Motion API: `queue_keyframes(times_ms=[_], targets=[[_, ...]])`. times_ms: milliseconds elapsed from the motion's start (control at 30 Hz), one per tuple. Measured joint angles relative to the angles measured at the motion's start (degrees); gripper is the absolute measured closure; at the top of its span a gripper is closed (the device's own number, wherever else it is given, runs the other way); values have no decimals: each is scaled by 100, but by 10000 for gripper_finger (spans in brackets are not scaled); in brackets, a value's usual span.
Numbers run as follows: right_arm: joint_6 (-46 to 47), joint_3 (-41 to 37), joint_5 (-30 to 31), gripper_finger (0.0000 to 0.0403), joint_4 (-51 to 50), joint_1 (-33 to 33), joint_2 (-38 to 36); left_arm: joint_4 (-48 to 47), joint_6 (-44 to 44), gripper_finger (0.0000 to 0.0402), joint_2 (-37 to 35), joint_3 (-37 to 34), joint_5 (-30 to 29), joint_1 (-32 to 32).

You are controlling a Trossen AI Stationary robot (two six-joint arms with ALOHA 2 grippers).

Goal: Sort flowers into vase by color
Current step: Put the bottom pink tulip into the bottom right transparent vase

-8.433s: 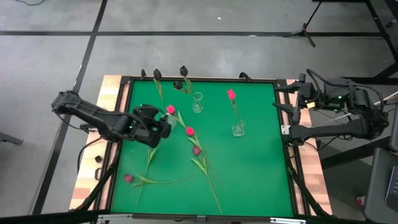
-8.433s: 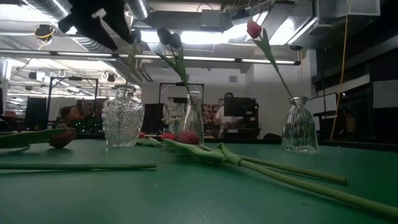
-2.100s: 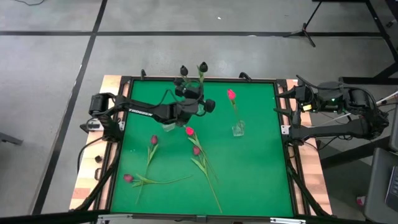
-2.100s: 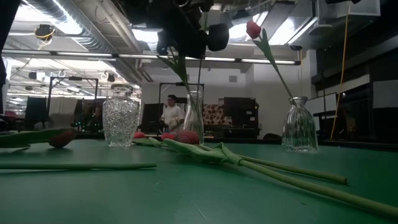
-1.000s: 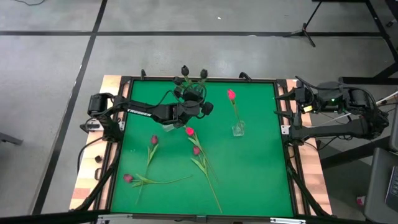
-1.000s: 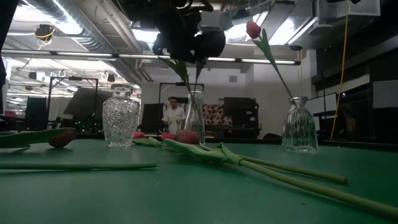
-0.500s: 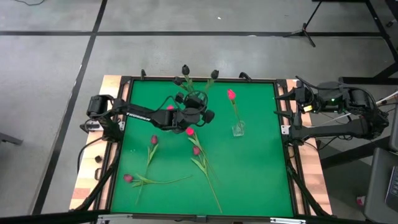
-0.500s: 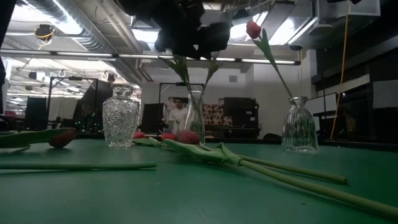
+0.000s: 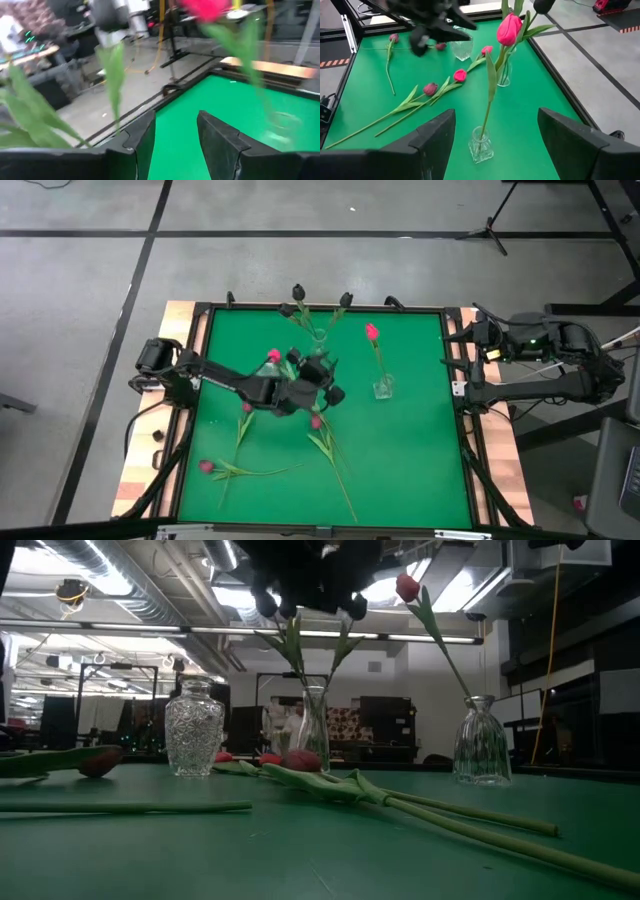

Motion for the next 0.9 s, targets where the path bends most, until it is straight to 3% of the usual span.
queue_keyframes(times_ms=[167, 400, 500, 667, 900], targets=[[314, -372, -142, 121, 74, 0, 3, 256, 306, 258, 0, 0, -545, -636], [639, -1273, -1208, 121, 1167, 4, 178, 1062, 1000, 258, -2, 2, -2082, -1749], [712, -1630, -1443, 121, 1628, 4, 321, 1587, 1518, 258, -77, 2, -2410, -2232], [908, -2074, -1591, 121, 2190, 387, 734, 1942, 1720, 258, -507, 3, -2248, -2945], [1568, -2198, -1110, 120, 2885, 1917, 1572, 1869, 1770, 258, -1201, 7, -997, -3724]])
